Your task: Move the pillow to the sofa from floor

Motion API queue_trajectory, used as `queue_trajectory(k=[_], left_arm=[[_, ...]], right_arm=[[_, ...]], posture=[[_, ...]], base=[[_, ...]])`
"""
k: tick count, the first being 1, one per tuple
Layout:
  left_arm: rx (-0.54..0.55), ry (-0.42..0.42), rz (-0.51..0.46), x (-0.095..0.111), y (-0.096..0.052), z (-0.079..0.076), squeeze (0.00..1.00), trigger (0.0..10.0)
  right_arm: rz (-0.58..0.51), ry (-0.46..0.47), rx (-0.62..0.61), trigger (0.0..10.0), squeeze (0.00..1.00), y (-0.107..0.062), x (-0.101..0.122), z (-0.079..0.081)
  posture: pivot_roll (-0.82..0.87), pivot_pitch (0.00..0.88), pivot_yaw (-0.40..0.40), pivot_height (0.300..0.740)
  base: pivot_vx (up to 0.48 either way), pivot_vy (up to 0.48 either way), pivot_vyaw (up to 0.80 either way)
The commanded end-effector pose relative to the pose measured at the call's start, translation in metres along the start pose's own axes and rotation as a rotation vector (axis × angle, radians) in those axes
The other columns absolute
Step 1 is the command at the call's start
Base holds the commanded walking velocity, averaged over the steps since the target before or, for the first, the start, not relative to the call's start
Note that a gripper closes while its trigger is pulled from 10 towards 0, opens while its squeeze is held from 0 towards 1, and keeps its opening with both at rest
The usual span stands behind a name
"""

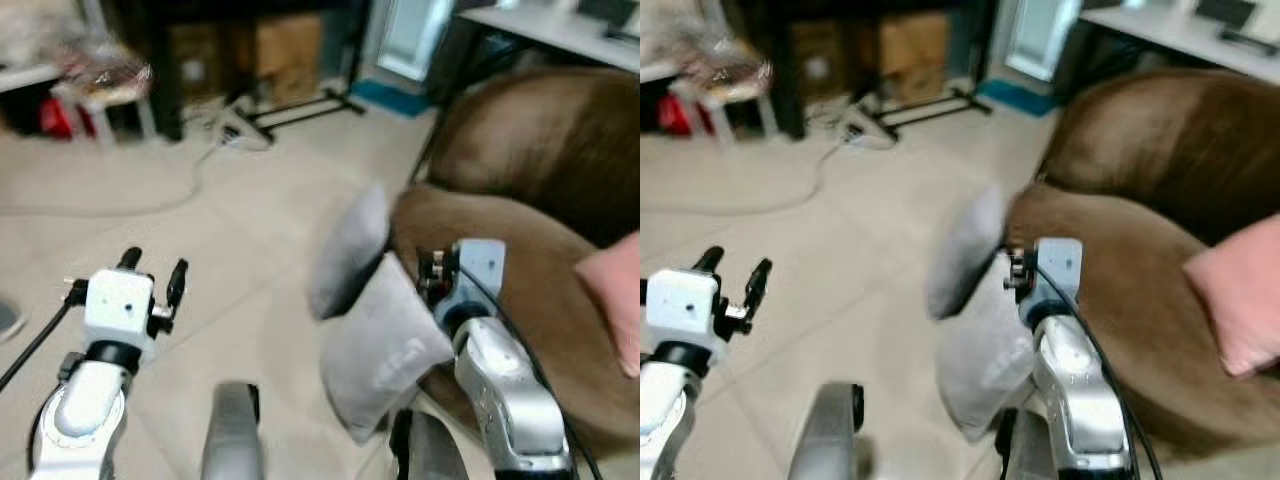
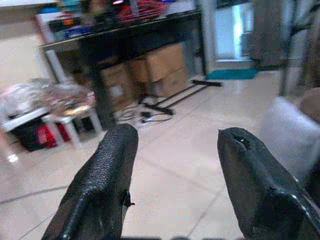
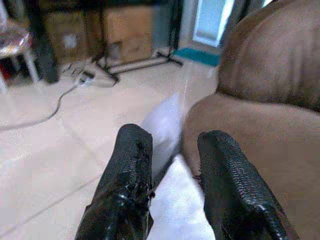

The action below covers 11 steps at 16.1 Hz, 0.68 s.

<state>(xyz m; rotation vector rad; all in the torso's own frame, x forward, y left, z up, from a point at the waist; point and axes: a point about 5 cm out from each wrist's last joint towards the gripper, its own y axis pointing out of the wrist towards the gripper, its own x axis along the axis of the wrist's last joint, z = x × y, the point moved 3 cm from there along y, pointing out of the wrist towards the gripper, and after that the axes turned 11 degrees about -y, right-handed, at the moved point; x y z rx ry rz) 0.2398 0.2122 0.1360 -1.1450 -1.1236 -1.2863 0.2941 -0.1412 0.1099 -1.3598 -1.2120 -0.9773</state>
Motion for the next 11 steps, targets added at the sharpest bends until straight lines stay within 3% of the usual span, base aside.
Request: queue_trajectory(k=[1,2,7,11], left_arm=[[-0.031,-0.015,-0.009,0.0021,0.0019,-0.0081,0.0,10.0],[-0.029,-0.015,-0.007,0.0017,0.0014,-0.008,0.0,10.0],[-0.032,-0.013,-0.003,0.0006,0.0015,-0.0077,0.0,10.0],[-0.057,-0.007,0.005,-0.0001,0.0037,-0.0104,0.0,10.0]], right_arm=[[0.009,-0.025,-0.028,10.0,0.0,0.0004,-0.0013,-0.0113],[0.011,-0.029,-0.024,10.0,0.0,0.0011,-0.0013,-0.0113],[0.021,-0.032,-0.027,10.0,0.0,0.002,-0.0035,-0.0122],[0.019,-0.03,-0.038,10.0,0.0,-0.0002,-0.0036,-0.0126]], posture=[[0.08,0.0,-0.074,0.574],[0.09,0.0,-0.077,0.574],[0.09,0.0,-0.079,0.574],[0.07,0.0,-0.046,0.574]], base=[[0.322,0.0,0.0],[0.319,0.0,0.0],[0.322,0.0,-0.71],[0.291,0.0,0.0]])
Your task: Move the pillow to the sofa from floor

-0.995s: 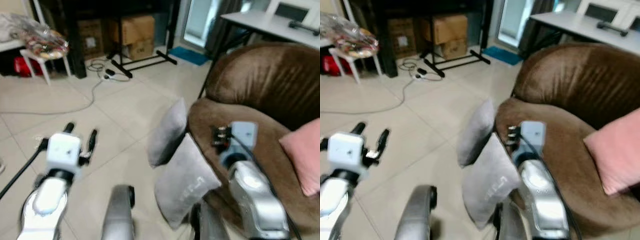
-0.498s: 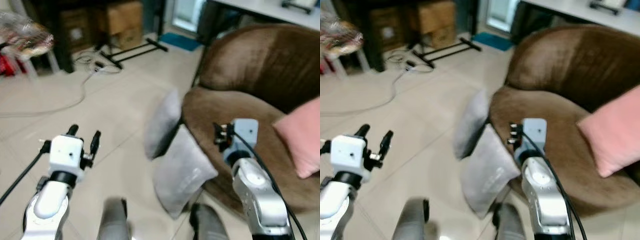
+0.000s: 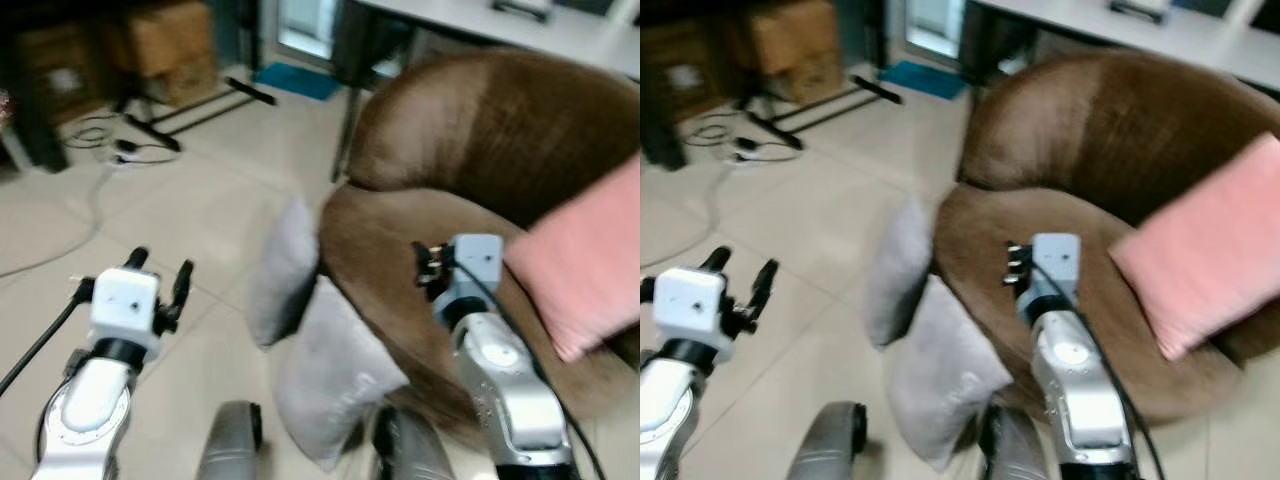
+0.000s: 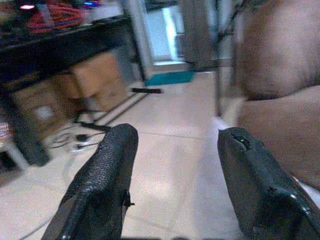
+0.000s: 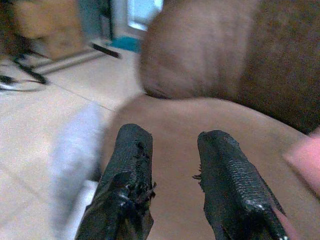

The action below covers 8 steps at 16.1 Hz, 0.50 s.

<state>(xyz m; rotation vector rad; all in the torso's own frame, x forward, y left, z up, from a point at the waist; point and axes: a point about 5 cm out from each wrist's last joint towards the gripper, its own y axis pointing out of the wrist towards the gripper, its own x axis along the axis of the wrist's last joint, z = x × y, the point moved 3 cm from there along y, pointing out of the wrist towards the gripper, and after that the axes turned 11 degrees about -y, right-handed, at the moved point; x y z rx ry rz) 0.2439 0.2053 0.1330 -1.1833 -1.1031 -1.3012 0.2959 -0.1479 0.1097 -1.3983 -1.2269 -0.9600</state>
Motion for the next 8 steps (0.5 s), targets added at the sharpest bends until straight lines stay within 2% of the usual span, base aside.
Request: queue_trajectory(k=[1,5,8], left_arm=[[-0.02,0.004,-0.004,0.002,-0.0004,-0.0038,0.0,10.0],[-0.027,0.034,0.003,0.0013,-0.0008,-0.0042,0.0,10.0],[-0.036,0.039,0.01,0.0013,-0.0013,-0.0043,0.0,10.0]], right_arm=[[0.01,0.007,-0.02,10.0,0.0,-0.0021,-0.0034,-0.0055],[0.036,0.009,-0.021,10.0,0.0,-0.0012,-0.0082,-0.0052],[0.037,0.023,-0.015,10.0,0.0,-0.0025,-0.0096,-0.0037]], posture=[[0.07,0.0,-0.046,0.574],[0.08,0.0,-0.037,0.574],[0.08,0.0,-0.031,0.549]], base=[[0.255,0.0,0.0],[0.0,0.0,0.0],[0.0,0.0,0.0]])
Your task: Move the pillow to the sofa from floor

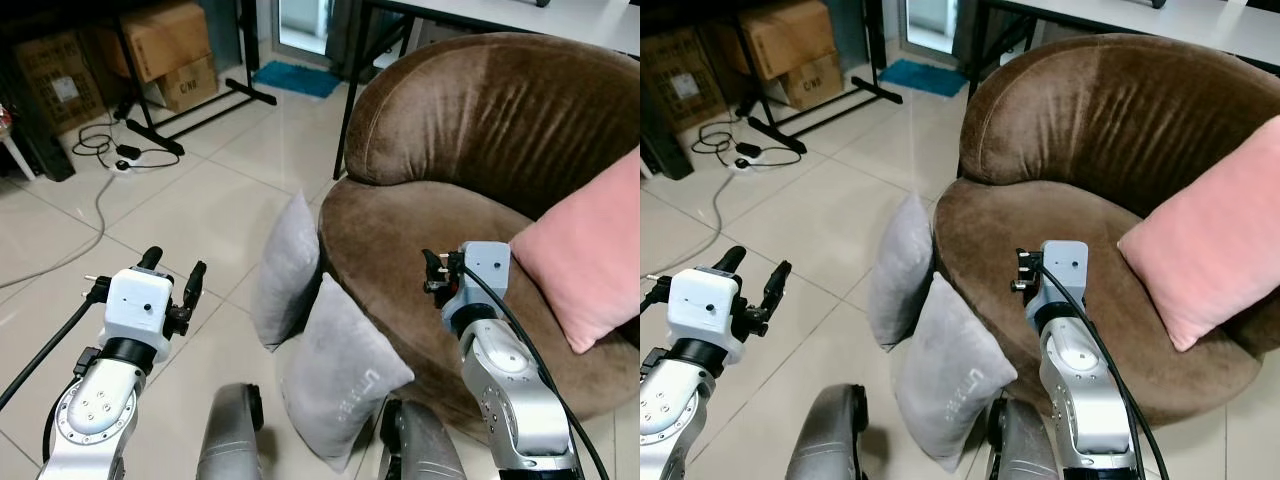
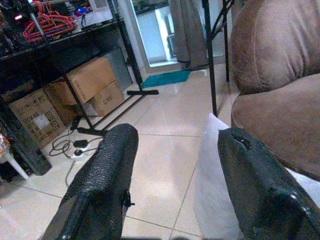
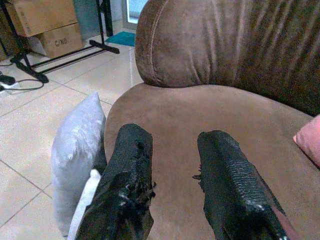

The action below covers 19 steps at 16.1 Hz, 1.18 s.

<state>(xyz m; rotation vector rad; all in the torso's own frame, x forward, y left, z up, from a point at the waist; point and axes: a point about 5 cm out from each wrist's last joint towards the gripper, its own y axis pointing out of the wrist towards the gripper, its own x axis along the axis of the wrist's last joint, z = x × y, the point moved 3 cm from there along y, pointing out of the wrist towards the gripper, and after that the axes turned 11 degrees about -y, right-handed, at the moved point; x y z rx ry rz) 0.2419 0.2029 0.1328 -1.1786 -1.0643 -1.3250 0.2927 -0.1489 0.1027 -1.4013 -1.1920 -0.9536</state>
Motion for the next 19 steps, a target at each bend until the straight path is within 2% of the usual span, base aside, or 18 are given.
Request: queue_trajectory(k=[1,3,6,8,9,10,13,14,15,17,19], left_arm=[[-0.017,0.011,0.005,0.001,-0.001,-0.001,0.0,10.0],[-0.017,0.012,0.009,0.001,-0.003,-0.002,0.0,10.0],[-0.021,0.013,0.021,0.0,-0.008,-0.004,0.0,10.0],[-0.066,0.022,0.037,-0.001,-0.01,-0.012,0.0,10.0],[-0.078,0.027,0.04,0.0,-0.011,-0.014,0.0,10.0],[-0.097,0.028,0.046,0.002,-0.013,-0.017,0.0,10.0],[-0.139,0.024,0.059,0.01,-0.02,-0.021,0.0,10.0],[-0.148,0.024,0.067,0.011,-0.023,-0.021,0.0,10.0],[-0.162,0.031,0.087,0.012,-0.028,-0.02,0.0,10.0],[-0.233,0.017,0.127,0.012,-0.036,-0.024,0.0,10.0],[-0.334,0.0,0.194,0.01,-0.045,-0.03,0.0,10.0]], right_arm=[[0.012,0.005,-0.006,10.0,0.0,-0.001,-0.003,-0.002],[0.019,0.004,0.046,10.0,0.0,0.001,-0.005,0.004],[0.127,0.01,0.136,10.0,0.0,0.013,-0.024,0.017],[0.189,0.082,0.155,10.0,0.0,0.029,-0.041,0.024],[0.198,0.099,0.161,10.0,0.0,0.032,-0.044,0.026],[0.206,0.139,0.185,10.0,1.0,0.04,-0.05,0.032],[0.206,0.143,0.239,10.0,1.0,0.056,-0.053,0.042],[0.211,0.13,0.251,10.0,1.0,0.06,-0.054,0.045],[0.229,0.075,0.254,10.0,1.0,0.067,-0.058,0.047],[0.292,0.005,0.25,10.0,1.0,0.07,-0.07,0.048],[0.345,-0.004,0.216,10.0,1.0,0.069,-0.081,0.045]], posture=[[0.09,0.0,-0.032,0.539],[0.09,0.0,-0.033,0.519],[0.1,0.0,-0.038,0.499],[0.12,0.0,-0.04,0.499],[0.14,0.008,-0.038,0.499],[0.16,0.042,-0.031,0.499],[0.19,0.084,-0.022,0.499],[0.21,0.116,-0.02,0.499],[0.22,0.129,-0.017,0.499],[0.25,0.142,-0.02,0.499],[0.27,0.163,-0.017,0.499]], base=[[0.0,0.0,0.0],[0.0,0.0,0.0],[0.0,0.0,0.0],[0.0,0.0,0.0],[0.0,0.0,0.0],[0.0,0.0,0.0],[0.0,0.0,0.0],[0.0,0.0,0.0],[0.0,0.0,0.0],[0.0,0.0,0.0],[0.0,0.0,0.0]])
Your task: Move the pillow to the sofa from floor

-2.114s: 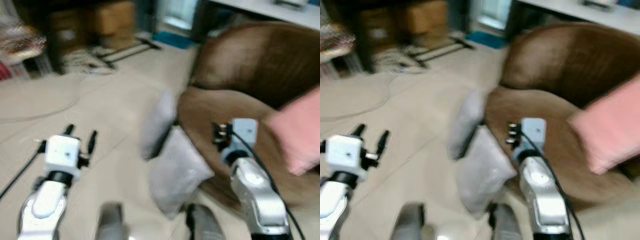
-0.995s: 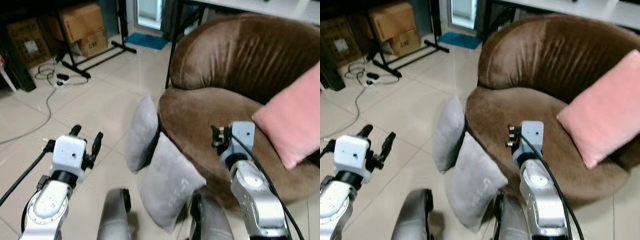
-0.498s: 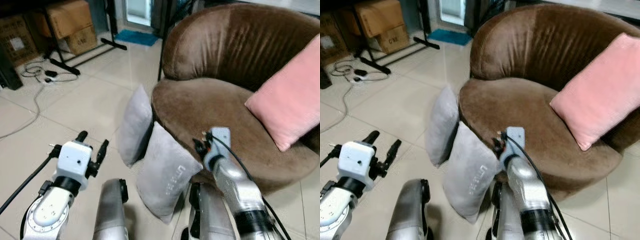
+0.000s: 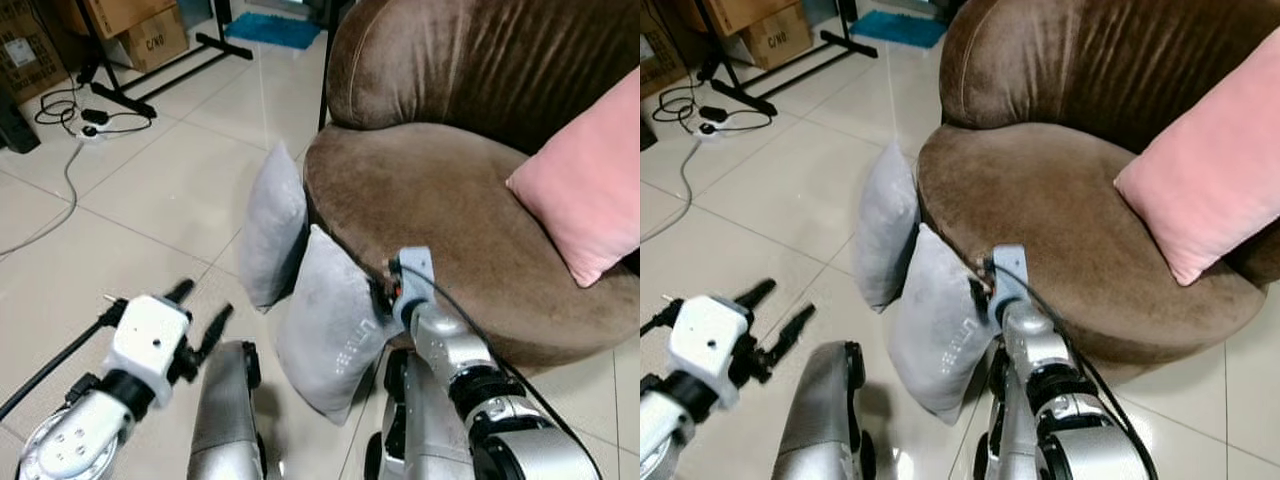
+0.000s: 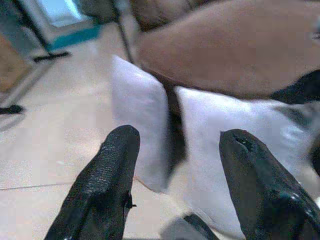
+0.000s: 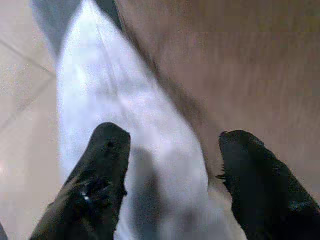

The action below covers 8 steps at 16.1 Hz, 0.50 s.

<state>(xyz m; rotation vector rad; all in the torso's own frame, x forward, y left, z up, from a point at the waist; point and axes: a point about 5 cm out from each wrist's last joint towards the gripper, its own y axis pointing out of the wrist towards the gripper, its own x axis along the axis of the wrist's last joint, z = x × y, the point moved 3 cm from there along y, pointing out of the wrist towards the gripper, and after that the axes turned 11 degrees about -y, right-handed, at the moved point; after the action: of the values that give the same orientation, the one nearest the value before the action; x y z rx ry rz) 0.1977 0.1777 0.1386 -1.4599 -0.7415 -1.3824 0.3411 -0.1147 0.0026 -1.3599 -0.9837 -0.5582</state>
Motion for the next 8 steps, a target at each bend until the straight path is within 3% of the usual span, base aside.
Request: queue_trajectory(k=[1,7,8], left_arm=[[-0.055,0.001,0.043,-0.002,-0.006,-0.004,0.0,10.0],[-0.113,-0.007,0.104,-0.002,-0.026,-0.016,0.0,10.0],[-0.117,-0.006,0.109,-0.001,-0.027,-0.015,0.0,10.0]], right_arm=[[0.015,0.005,-0.02,10.0,1.0,0.001,-0.004,-0.003],[0.062,0.017,-0.012,10.0,1.0,0.002,-0.019,-0.001],[0.065,0.006,-0.005,10.0,0.35,0.002,-0.019,0.0]], posture=[[0.27,0.169,-0.018,0.499],[0.3,0.162,-0.002,0.499],[0.31,0.164,-0.003,0.499]], base=[[0.0,0.0,0.0],[0.0,0.0,0.0],[0.0,0.0,0.0]])
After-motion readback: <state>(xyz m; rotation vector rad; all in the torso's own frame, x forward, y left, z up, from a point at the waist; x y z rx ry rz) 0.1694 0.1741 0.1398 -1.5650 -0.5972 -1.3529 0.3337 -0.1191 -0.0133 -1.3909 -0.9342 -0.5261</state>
